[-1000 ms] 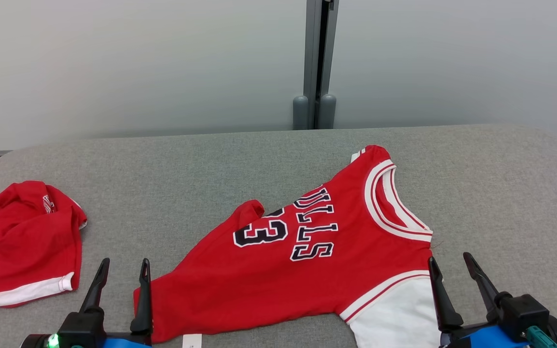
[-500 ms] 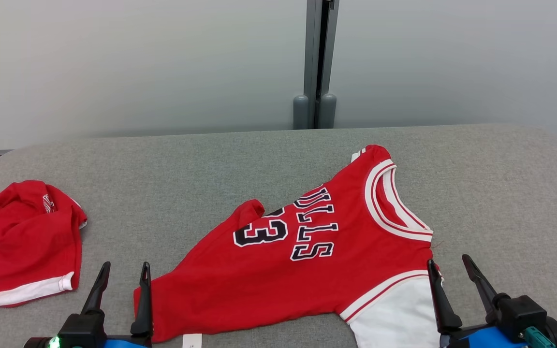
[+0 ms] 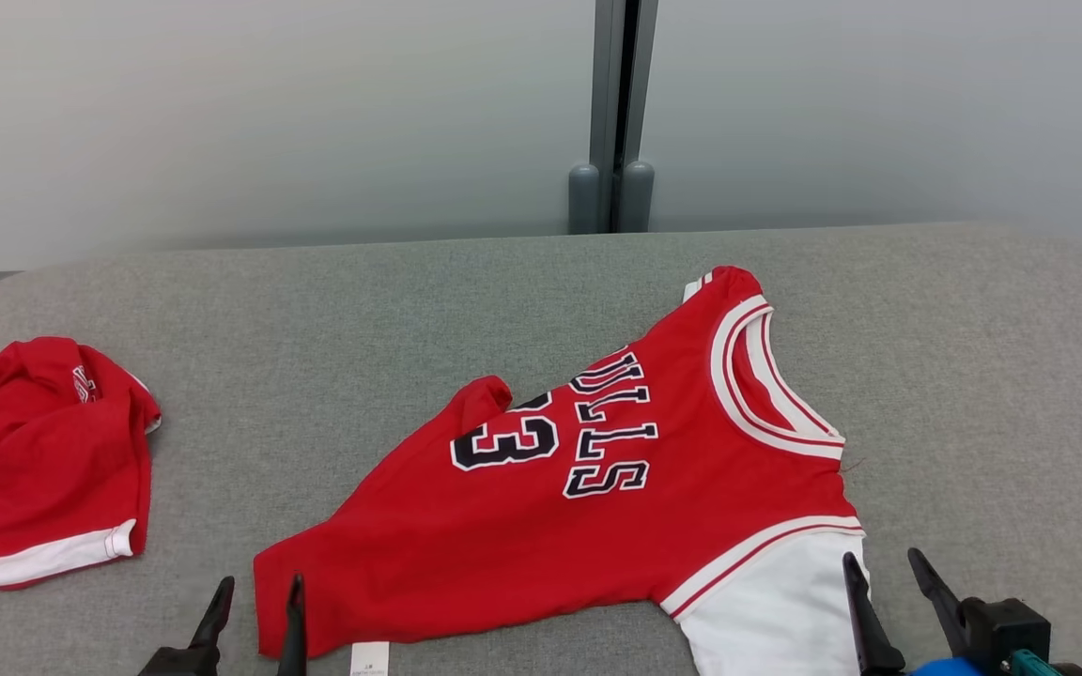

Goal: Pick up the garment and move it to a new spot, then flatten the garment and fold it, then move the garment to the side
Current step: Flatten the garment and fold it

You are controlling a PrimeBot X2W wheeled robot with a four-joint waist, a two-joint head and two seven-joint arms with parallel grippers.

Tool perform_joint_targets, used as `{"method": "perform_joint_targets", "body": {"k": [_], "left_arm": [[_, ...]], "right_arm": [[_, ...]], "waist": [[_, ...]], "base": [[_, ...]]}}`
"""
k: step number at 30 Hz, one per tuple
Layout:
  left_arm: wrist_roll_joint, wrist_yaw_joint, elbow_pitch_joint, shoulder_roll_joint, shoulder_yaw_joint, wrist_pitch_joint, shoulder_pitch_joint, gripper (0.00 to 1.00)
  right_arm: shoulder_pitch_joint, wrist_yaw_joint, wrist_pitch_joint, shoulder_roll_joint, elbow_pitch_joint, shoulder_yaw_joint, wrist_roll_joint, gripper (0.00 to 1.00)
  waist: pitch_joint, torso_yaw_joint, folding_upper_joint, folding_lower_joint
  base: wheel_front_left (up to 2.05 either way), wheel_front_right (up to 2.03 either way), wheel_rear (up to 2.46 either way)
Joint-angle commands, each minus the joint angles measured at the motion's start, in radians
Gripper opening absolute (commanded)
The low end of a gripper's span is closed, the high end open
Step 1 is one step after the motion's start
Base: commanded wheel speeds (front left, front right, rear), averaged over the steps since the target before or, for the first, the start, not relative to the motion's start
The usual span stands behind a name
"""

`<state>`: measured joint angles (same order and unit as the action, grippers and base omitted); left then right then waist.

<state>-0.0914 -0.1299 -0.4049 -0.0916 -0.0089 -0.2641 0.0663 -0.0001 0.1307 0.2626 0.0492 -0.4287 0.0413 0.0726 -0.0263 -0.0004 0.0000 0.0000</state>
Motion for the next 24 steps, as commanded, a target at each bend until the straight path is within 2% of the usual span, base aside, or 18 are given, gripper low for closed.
{"method": "perform_joint_targets", "body": {"k": [1,11,24], "left_arm": [[-0.006,-0.001,-0.009,-0.005,-0.001,0.0,0.002,1.0],[-0.085,-0.001,-0.149,-0.02,-0.055,0.0,-0.024,1.0],[-0.148,-0.001,-0.253,-0.044,-0.125,0.0,-0.1,1.0]], "right_arm": [[-0.019,0.0,0.003,0.003,-0.012,0.003,-0.005,1.0],[-0.054,0.0,0.003,0.003,-0.165,-0.018,0.017,1.0],[-0.111,0.0,0.001,0.003,-0.334,-0.041,0.028,1.0]], "waist": [[-0.004,0.001,0.0,0.0],[-0.021,0.004,0.0,0.0],[-0.036,0.006,0.0,0.0]], "base": [[0.0,0.0,0.0],[0.0,0.0,0.0],[0.0,0.0,0.0]]}}
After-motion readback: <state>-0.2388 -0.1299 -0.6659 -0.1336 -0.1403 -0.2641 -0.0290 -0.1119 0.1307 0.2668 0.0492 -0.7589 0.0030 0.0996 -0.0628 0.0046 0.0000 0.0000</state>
